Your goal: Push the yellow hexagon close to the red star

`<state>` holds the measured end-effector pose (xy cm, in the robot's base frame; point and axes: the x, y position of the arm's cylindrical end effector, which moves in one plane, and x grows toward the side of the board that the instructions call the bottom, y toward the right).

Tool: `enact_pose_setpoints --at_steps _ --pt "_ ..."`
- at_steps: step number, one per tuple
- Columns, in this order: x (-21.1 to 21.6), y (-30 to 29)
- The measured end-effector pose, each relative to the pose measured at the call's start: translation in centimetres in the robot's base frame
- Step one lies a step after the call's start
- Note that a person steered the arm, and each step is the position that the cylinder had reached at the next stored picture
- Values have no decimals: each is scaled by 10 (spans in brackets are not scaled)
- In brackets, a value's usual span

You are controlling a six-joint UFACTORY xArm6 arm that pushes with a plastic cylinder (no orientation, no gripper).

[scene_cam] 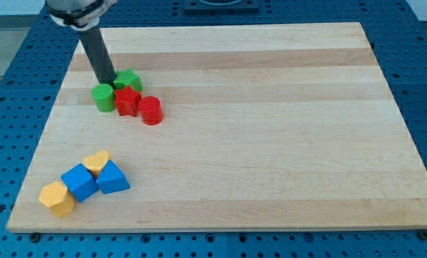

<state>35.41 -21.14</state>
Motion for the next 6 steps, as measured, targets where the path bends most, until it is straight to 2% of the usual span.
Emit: enact_pose_setpoints --at_steps 1,2,3,5,6 --pt "-30 -27" --pt "-30 -37" --pt "-25 -73" --pt "-11 -94" --pt "32 -93"
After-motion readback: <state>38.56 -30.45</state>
